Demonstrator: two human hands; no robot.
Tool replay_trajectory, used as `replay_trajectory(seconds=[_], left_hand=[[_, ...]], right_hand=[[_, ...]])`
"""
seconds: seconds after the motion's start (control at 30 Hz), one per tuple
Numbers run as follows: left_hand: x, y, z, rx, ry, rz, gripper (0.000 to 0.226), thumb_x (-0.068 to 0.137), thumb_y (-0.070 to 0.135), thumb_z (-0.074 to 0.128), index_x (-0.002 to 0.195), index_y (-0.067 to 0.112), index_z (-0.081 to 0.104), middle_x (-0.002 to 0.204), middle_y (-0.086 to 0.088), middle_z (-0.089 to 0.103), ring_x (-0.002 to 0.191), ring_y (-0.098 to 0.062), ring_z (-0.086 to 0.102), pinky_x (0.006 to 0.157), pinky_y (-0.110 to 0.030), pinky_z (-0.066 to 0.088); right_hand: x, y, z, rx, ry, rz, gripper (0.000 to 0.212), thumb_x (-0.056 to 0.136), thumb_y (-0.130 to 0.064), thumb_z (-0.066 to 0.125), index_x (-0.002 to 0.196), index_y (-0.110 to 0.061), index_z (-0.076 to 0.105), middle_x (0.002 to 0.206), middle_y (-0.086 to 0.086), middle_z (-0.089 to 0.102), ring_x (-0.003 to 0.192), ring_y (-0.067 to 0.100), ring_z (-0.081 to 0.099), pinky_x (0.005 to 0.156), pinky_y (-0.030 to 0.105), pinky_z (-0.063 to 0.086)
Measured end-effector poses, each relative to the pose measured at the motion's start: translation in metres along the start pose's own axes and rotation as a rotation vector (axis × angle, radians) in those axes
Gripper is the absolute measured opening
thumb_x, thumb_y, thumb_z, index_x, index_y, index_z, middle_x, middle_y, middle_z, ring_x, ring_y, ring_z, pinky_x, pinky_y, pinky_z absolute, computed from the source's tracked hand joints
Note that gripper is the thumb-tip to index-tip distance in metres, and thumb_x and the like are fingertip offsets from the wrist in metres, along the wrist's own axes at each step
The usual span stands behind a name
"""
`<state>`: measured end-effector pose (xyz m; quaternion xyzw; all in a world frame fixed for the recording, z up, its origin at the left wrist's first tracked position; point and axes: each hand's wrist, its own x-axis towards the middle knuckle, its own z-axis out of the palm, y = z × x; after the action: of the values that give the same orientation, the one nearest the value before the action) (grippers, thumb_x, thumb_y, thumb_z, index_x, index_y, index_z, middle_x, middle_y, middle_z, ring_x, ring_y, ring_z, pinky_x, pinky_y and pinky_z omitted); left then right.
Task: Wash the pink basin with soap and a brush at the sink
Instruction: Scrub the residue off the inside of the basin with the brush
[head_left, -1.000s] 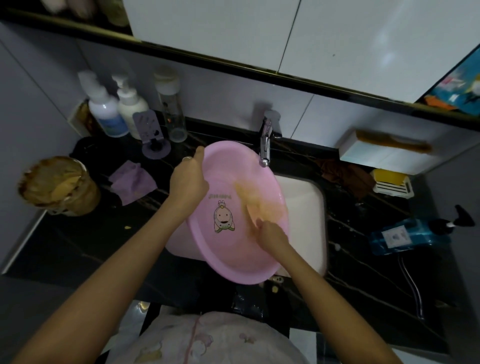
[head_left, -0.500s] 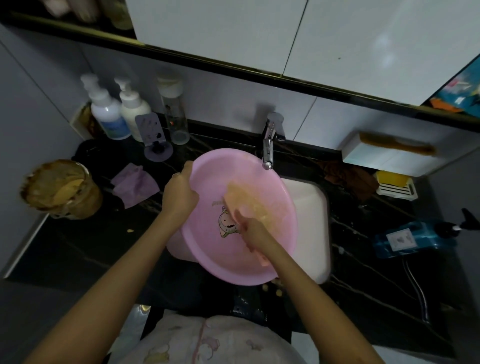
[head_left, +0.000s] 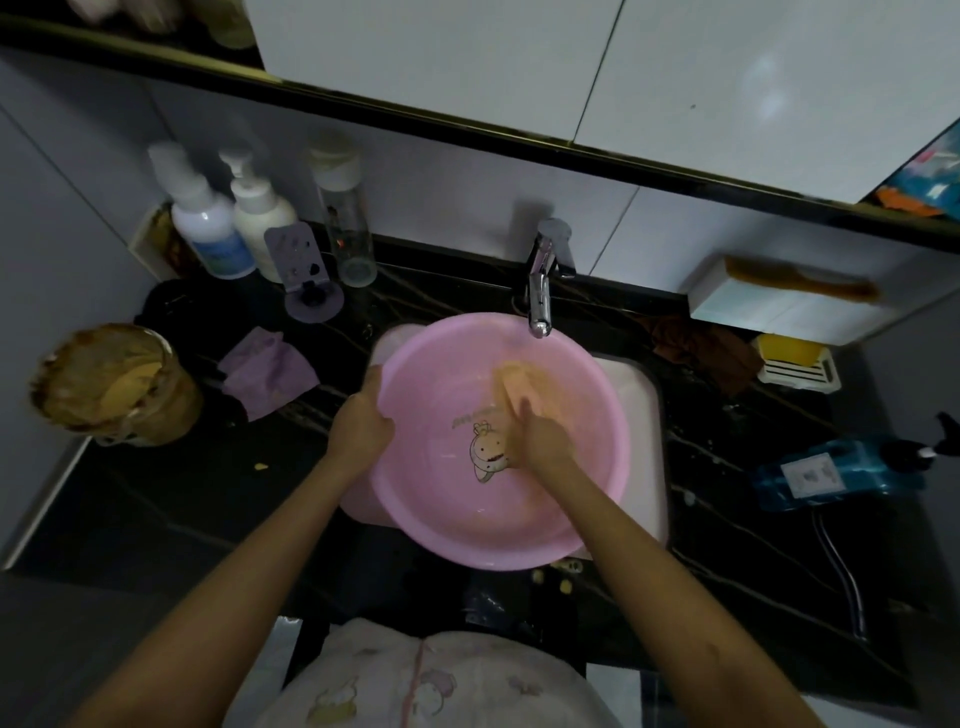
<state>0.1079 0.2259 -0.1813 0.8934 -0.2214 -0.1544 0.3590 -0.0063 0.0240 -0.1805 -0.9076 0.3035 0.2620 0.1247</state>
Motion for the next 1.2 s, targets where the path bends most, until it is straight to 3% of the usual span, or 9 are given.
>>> replay_trajectory(seconds=[0.17, 0.27, 0.4, 0.47, 0.57, 0.7, 0.8, 0.93, 1.2], left_hand=[[0.001, -0.002, 0.0, 0.029, -0.08, -0.067, 0.06, 0.093, 0.019, 0.052, 0.145, 0.015, 0.021, 0.12, -0.015, 0.056, 0.104, -0.032, 0.056, 0.076, -0.028, 0.038], [0.002, -0.003, 0.001, 0.038, -0.091, -0.087, 0.058, 0.094, 0.018, 0.05, 0.144, 0.012, 0.022, 0.118, -0.019, 0.056, 0.105, -0.034, 0.056, 0.075, -0.029, 0.038], [0.005, -0.007, 0.002, 0.046, -0.135, -0.143, 0.064, 0.093, 0.021, 0.05, 0.146, 0.022, 0.015, 0.113, -0.01, 0.055, 0.101, -0.028, 0.057, 0.076, -0.031, 0.043], [0.007, -0.009, 0.0, 0.062, -0.156, -0.168, 0.066, 0.092, 0.024, 0.051, 0.146, 0.024, 0.014, 0.111, -0.008, 0.056, 0.096, -0.025, 0.057, 0.076, -0.034, 0.048], [0.008, -0.01, -0.003, 0.08, -0.194, -0.177, 0.072, 0.091, 0.027, 0.051, 0.149, 0.024, 0.007, 0.12, -0.005, 0.053, 0.101, -0.024, 0.056, 0.083, -0.038, 0.05], [0.007, -0.006, -0.006, 0.097, -0.224, -0.206, 0.078, 0.093, 0.029, 0.048, 0.151, 0.022, -0.004, 0.132, -0.017, 0.047, 0.109, -0.031, 0.053, 0.09, -0.041, 0.048], [0.007, -0.005, -0.006, 0.085, -0.212, -0.188, 0.073, 0.092, 0.026, 0.049, 0.149, 0.023, 0.004, 0.123, -0.016, 0.053, 0.096, -0.025, 0.056, 0.082, -0.039, 0.051], [0.008, -0.004, -0.005, 0.088, -0.231, -0.201, 0.072, 0.092, 0.02, 0.047, 0.149, 0.021, 0.004, 0.12, -0.018, 0.054, 0.096, -0.028, 0.057, 0.082, -0.039, 0.051], [0.007, -0.001, -0.006, 0.071, -0.259, -0.24, 0.072, 0.097, 0.021, 0.042, 0.151, 0.021, -0.005, 0.131, -0.018, 0.048, 0.098, -0.023, 0.053, 0.08, -0.03, 0.045]], right_hand=[[-0.023, -0.043, 0.008, 0.155, -0.242, -0.3, 0.057, 0.099, -0.008, 0.027, 0.151, -0.028, 0.015, 0.13, 0.024, 0.05, 0.085, 0.037, 0.061, 0.07, 0.042, 0.049], [-0.045, -0.032, 0.003, 0.054, -0.508, -0.366, 0.053, 0.1, -0.011, 0.023, 0.149, -0.031, 0.023, 0.094, 0.014, 0.056, 0.051, 0.02, 0.047, 0.047, 0.027, 0.043], [-0.049, -0.006, -0.02, -0.15, -0.667, -0.395, 0.049, 0.101, -0.014, 0.032, 0.147, -0.03, 0.027, 0.101, 0.008, 0.057, 0.062, 0.018, 0.049, 0.056, 0.025, 0.041], [-0.04, -0.006, -0.023, -0.312, -0.524, -0.485, 0.055, 0.1, -0.009, 0.034, 0.145, -0.039, 0.029, 0.116, 0.005, 0.058, 0.076, 0.019, 0.053, 0.064, 0.027, 0.039], [-0.019, -0.022, -0.029, -0.373, -0.246, -0.55, 0.045, 0.102, -0.025, 0.03, 0.145, -0.038, 0.031, 0.08, 0.0, 0.05, 0.066, 0.015, 0.047, 0.051, 0.023, 0.028], [0.014, -0.029, -0.054, -0.274, 0.102, -0.455, 0.04, 0.103, -0.026, 0.029, 0.142, -0.033, 0.036, 0.103, 0.004, 0.059, 0.092, 0.025, 0.061, 0.067, 0.031, 0.041], [0.02, 0.004, -0.056, 0.008, 0.143, -0.307, 0.038, 0.1, -0.042, 0.032, 0.136, -0.041, 0.044, 0.083, -0.001, 0.057, 0.078, 0.018, 0.057, 0.069, 0.027, 0.038], [0.009, 0.025, -0.031, -0.074, 0.166, -0.352, 0.062, 0.098, -0.025, 0.035, 0.15, -0.039, 0.005, 0.084, 0.004, 0.049, 0.075, 0.023, 0.054, 0.062, 0.031, 0.036], [0.028, -0.026, -0.013, 0.22, 0.331, -0.245, 0.069, 0.097, -0.015, 0.034, 0.15, -0.031, -0.006, 0.087, 0.008, 0.047, 0.074, 0.026, 0.056, 0.061, 0.035, 0.042]])
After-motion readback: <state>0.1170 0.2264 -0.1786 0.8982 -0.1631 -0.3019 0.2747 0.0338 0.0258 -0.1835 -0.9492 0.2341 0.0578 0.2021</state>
